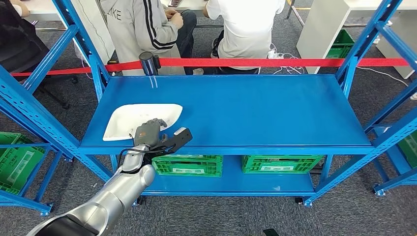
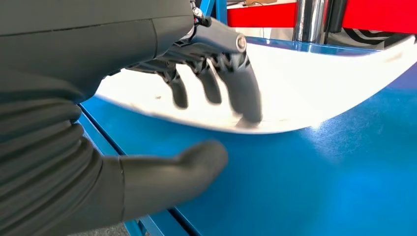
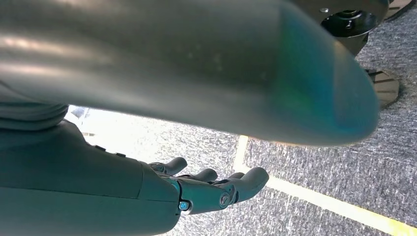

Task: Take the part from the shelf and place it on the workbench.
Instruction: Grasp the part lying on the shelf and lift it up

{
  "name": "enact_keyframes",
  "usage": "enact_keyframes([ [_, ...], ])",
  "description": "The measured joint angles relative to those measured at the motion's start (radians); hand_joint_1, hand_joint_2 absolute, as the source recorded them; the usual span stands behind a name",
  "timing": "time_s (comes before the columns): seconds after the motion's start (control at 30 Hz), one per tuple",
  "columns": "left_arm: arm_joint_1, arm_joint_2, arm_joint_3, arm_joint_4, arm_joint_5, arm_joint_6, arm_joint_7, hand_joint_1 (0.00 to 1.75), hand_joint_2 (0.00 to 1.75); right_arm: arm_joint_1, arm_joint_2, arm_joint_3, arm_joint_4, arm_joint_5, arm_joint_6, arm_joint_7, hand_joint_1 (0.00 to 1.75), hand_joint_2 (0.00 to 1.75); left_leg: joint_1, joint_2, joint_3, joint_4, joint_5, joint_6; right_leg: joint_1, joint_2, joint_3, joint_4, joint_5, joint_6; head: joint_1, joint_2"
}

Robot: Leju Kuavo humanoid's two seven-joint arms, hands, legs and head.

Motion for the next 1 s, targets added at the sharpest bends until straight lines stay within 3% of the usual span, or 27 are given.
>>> enact_keyframes([
  [0.53, 0.001, 0.014, -0.014, 0.001, -0.004, 0.024, -0.031, 1.75, 1.75, -0.001, 0.0, 0.0, 0.0, 0.002, 0.0, 0.0, 0.0, 0.0, 0.0, 0.0, 0.0, 0.0, 0.0, 0.0, 0.0, 0.0, 0.0, 0.0, 0.0, 0.0, 0.0, 0.0],
  [0.67, 0.003, 0.017, -0.014, 0.001, -0.004, 0.028, -0.034, 0.0, 1.75, -0.001, 0.0, 0.0, 0.0, 0.003, 0.0, -0.001, 0.0, 0.0, 0.0, 0.0, 0.0, 0.0, 0.0, 0.0, 0.0, 0.0, 0.0, 0.0, 0.0, 0.0, 0.0, 0.0],
  [0.8, 0.005, 0.018, -0.014, 0.001, -0.005, 0.043, -0.036, 0.0, 1.75, -0.001, 0.0, 0.0, 0.0, 0.004, 0.0, -0.003, 0.0, 0.0, 0.0, 0.0, 0.0, 0.0, 0.0, 0.001, 0.0, 0.0, 0.0, 0.0, 0.0, 0.0, 0.0, 0.0],
  [0.93, 0.008, 0.02, -0.014, 0.001, -0.003, 0.074, -0.05, 0.0, 0.0, -0.001, 0.0, 0.0, 0.0, 0.005, 0.0, -0.004, 0.0, 0.0, 0.0, 0.0, 0.0, 0.0, 0.0, 0.001, 0.0, 0.0, 0.0, 0.0, 0.0, 0.0, 0.0, 0.0],
  [1.0, 0.008, 0.021, -0.014, 0.0, 0.013, 0.12, -0.072, 0.0, 0.0, -0.001, 0.0, 0.0, 0.0, 0.005, 0.0, -0.004, 0.0, 0.0, 0.0, 0.0, 0.0, 0.0, 0.0, 0.001, 0.0, 0.0, 0.0, 0.0, 0.0, 0.0, 0.0, 0.0],
])
